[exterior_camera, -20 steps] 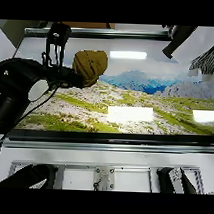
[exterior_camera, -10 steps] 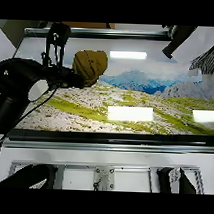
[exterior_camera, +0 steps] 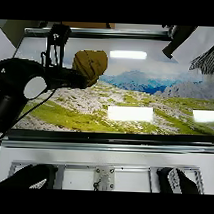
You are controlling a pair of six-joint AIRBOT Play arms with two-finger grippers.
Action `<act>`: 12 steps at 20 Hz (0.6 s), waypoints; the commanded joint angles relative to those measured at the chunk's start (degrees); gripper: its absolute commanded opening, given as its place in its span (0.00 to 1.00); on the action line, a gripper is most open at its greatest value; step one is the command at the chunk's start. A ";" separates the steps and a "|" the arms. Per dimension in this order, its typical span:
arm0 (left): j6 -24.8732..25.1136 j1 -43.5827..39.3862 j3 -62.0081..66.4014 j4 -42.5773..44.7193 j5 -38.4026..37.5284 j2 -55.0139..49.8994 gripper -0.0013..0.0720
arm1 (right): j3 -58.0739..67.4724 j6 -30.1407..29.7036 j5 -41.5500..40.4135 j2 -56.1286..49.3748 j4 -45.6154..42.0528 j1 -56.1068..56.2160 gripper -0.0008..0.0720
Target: Fold the clothes and pants, and hang the long-sleeved shirts on hangers.
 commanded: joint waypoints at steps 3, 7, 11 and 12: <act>5.51 2.95 -0.07 -14.60 0.85 0.00 0.04 | -10.27 8.61 4.50 -2.49 -20.09 30.95 0.69; 6.23 2.93 -8.17 -18.93 5.75 3.23 0.04 | -15.17 10.23 4.48 -6.71 -20.15 42.86 0.69; 6.19 2.91 -16.46 -18.99 12.83 8.07 0.04 | -15.54 12.22 5.88 -10.08 -19.47 45.83 0.69; 6.19 2.91 -17.16 -18.95 13.05 8.90 0.04 | -15.54 12.22 6.03 -10.29 -19.54 45.81 0.68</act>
